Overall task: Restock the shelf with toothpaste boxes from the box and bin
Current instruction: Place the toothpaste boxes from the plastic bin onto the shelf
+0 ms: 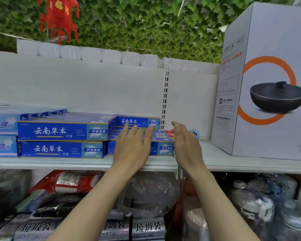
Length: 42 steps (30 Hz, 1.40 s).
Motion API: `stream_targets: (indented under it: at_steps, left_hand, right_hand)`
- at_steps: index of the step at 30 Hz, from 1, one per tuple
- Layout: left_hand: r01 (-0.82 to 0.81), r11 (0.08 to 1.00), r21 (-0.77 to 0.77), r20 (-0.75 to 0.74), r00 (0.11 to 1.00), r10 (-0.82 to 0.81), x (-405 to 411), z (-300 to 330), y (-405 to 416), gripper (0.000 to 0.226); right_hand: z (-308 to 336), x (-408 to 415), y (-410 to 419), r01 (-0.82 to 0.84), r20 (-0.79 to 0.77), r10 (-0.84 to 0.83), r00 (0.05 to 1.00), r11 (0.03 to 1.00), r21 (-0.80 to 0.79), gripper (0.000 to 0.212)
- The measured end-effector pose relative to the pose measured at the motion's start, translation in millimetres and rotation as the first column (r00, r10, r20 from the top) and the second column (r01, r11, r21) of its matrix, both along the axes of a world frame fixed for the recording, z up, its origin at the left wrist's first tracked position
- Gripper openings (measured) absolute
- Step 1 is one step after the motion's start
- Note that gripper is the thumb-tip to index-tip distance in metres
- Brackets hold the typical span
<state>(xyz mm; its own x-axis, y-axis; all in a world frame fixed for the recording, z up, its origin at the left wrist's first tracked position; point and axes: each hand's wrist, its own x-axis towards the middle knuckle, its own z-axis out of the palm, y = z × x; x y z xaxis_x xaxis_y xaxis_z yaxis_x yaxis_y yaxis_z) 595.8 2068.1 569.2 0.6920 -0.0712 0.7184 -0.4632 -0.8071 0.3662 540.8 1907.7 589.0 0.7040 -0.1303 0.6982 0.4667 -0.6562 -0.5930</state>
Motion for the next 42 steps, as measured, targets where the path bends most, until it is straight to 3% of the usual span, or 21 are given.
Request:
stream_targets:
  at_steps: [4,8,15,20,24,27,32,38,42]
  left_hand:
    - [-0.036,0.997,-0.075,0.061,0.997,0.041,-29.8,-16.8,-2.2,0.100]
    - [-0.115,0.979,-0.166,0.143,0.980,0.139,-50.7,-25.2,0.9,0.074]
    - [-0.276,0.960,-0.043,0.003,0.961,0.277,-47.6,-24.5,4.8,0.077]
    - [-0.229,0.973,-0.022,-0.143,0.964,0.224,-47.9,-13.2,2.4,0.068]
    - [-0.263,0.964,0.025,-0.161,0.951,0.264,-51.5,-15.8,1.6,0.071]
    - [-0.308,0.951,0.000,-0.158,0.940,0.304,-57.9,-18.8,4.7,0.074]
    - [-0.262,0.961,-0.091,-0.236,0.943,0.235,-63.8,-7.7,3.1,0.067]
    - [-0.268,0.962,-0.041,-0.302,0.922,0.244,-70.0,-0.7,-2.0,0.073]
    - [-0.299,0.954,-0.028,-0.211,0.934,0.287,-63.6,2.2,1.0,0.074]
  right_hand:
    - [-17.3,-11.8,6.3,-0.024,0.117,0.027,0.993,0.999,-0.029,0.040]
    - [-25.8,-8.2,8.9,-0.026,0.055,0.028,0.998,0.998,-0.049,0.052]
    - [-23.4,-5.0,15.4,-0.003,-0.022,0.000,1.000,0.991,-0.137,0.070]
    - [-21.2,0.1,17.3,0.026,-0.147,-0.066,0.987,0.965,-0.263,0.056]
    - [-22.6,3.1,17.4,0.035,-0.202,-0.108,0.974,0.942,-0.335,0.058]
    - [-24.3,4.8,16.0,0.047,-0.151,-0.097,0.984,0.951,-0.306,0.057]
    - [-18.1,-0.5,16.4,-0.009,-0.172,-0.040,0.984,0.963,-0.271,0.054]
    - [-18.9,-1.3,14.4,-0.023,-0.160,-0.024,0.987,0.958,-0.286,0.051]
    - [-16.1,7.9,10.2,-0.074,-0.125,0.049,0.991,0.975,-0.209,0.049]
